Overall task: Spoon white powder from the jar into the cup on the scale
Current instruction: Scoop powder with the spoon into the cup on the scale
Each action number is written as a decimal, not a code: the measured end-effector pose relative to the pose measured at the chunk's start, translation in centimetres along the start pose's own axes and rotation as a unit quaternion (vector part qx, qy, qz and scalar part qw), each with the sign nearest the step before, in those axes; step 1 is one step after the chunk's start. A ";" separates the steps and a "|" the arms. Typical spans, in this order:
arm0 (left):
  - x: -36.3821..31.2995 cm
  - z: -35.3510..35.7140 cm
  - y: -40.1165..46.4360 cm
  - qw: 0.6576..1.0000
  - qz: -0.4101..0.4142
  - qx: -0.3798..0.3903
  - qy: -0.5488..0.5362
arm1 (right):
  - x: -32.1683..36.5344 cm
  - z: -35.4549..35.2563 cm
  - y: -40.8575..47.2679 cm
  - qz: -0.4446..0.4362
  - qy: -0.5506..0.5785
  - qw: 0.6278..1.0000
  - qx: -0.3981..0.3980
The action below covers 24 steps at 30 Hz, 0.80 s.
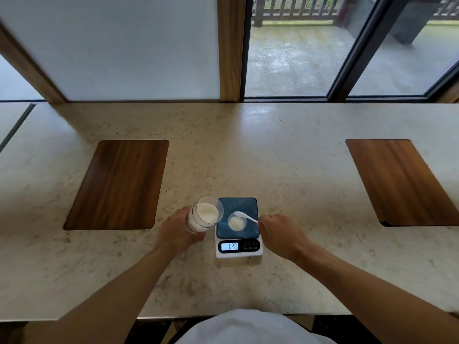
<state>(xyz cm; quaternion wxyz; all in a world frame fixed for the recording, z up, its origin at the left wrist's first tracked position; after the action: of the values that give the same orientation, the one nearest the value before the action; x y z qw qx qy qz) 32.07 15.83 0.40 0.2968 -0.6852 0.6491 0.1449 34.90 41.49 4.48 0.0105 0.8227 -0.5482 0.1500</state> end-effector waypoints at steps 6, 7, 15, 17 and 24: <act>0.2 0.1 0.2 1.000 -0.011 -0.006 -0.024 | -2.1 -0.1 -0.4 0.144 0.176 0.971 -0.069; 0.2 0.0 0.2 0.999 -0.015 -0.007 -0.031 | -2.5 0.1 -0.4 0.176 0.218 0.957 -0.071; 0.2 0.1 0.6 0.999 -0.009 -0.023 -0.046 | -2.9 2.1 -0.6 0.285 0.499 0.817 -0.035; 0.3 0.0 0.8 0.998 -0.005 -0.030 -0.059 | -2.8 2.5 -0.2 0.301 0.537 0.788 -0.024; 0.8 -0.3 2.0 0.993 -0.033 -0.056 -0.102 | -2.3 2.6 2.7 0.309 0.572 0.760 -0.004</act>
<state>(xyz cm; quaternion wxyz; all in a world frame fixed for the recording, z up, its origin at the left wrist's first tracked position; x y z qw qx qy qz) 30.19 15.07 -0.30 0.3272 -0.7034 0.5835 0.2405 32.25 42.04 1.02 0.2779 0.3700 -0.6656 0.5855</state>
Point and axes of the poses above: each hand's wrist, its own y-axis towards the middle knuckle, its own z-axis out of the palm, x = y × z, the point moved 7 cm from there along y, towards the middle knuckle, and after that the axes turned 4 degrees about -z, right-handed, at the moved point
